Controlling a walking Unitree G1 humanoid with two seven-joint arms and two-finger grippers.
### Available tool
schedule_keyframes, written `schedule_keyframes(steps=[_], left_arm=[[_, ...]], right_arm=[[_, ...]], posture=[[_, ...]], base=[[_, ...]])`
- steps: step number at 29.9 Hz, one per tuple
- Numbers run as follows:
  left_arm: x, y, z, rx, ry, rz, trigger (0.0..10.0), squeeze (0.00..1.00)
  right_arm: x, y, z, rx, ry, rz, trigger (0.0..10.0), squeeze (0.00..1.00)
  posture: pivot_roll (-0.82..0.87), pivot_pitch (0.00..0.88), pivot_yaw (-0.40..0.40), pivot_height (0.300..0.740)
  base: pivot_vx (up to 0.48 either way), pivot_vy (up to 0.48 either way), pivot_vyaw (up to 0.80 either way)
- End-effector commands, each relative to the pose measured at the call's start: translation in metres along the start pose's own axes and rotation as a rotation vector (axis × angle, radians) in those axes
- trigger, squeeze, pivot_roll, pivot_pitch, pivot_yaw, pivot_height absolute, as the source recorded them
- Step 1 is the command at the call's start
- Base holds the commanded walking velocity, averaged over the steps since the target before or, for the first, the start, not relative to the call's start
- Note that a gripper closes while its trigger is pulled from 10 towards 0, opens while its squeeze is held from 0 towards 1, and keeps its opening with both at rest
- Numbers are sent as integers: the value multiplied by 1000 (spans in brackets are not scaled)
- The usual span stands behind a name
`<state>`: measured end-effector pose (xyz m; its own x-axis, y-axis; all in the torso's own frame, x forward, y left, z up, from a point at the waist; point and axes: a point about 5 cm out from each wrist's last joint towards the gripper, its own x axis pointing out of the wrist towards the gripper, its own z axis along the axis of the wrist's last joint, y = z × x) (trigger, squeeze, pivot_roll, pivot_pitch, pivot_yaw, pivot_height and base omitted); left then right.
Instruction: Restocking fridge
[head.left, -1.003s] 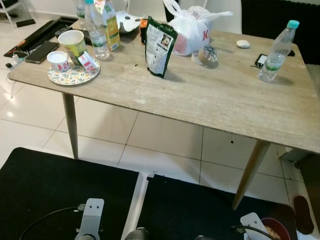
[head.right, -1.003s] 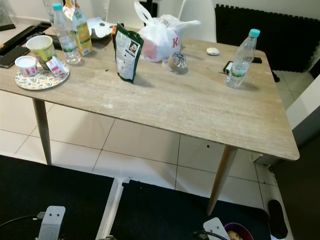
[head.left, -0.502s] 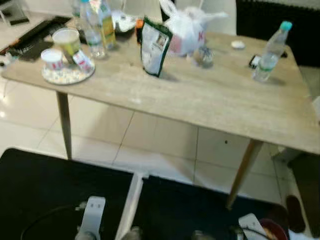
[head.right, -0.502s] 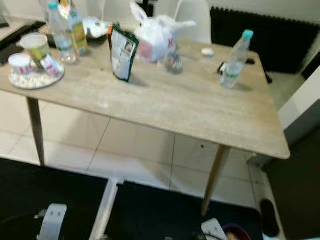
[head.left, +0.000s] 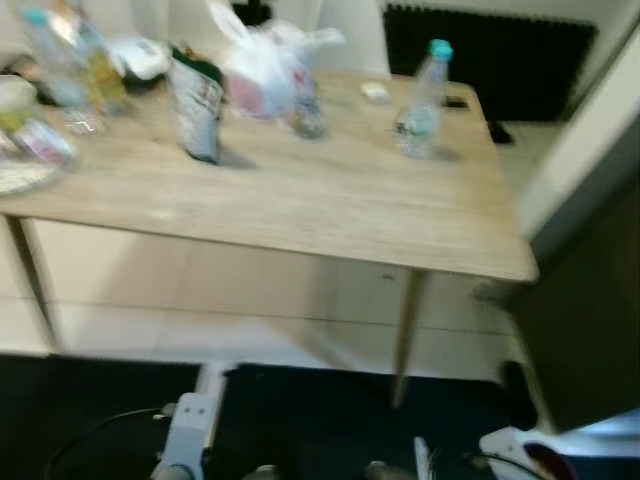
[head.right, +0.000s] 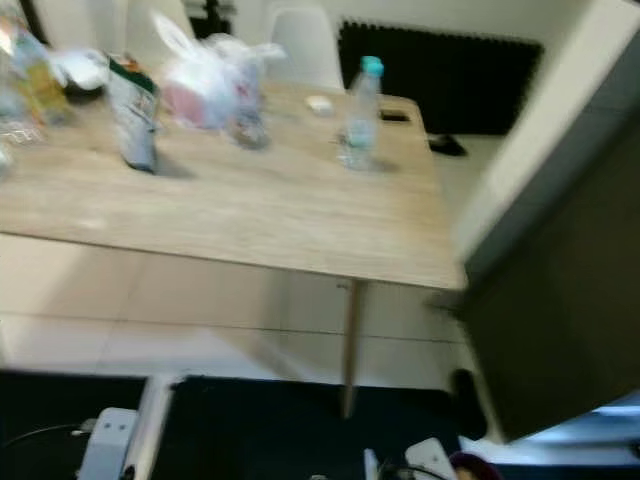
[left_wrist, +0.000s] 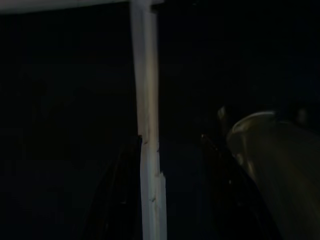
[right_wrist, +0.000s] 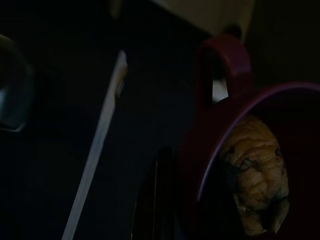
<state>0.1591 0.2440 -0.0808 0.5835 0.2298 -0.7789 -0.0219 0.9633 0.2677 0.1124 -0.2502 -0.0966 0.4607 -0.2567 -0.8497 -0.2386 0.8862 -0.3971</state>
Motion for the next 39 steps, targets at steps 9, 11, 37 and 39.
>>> schedule_keyframes(steps=[9,11,37,39], left_arm=[[-1,-3,-6,10,19,-10,10000,0],[-1,-3,-6,11,18,-10,10000,0],[0,-3,-2,23,8,-12,10000,0],[0,-3,-2,22,9,-12,10000,0]], right_arm=[[0,-7,-1,15,5,-24,10000,0],[0,-7,0,13,2,-24,10000,0],[1,-7,2,12,-2,-26,10000,0],[1,-7,2,12,0,-26,10000,0]], posture=[[-46,83,-76,740],[-45,82,-76,740],[-47,75,-72,740],[-46,75,-73,740]], base=[[0,-245,-477],[0,-240,0],[0,-168,0],[0,-411,0]])
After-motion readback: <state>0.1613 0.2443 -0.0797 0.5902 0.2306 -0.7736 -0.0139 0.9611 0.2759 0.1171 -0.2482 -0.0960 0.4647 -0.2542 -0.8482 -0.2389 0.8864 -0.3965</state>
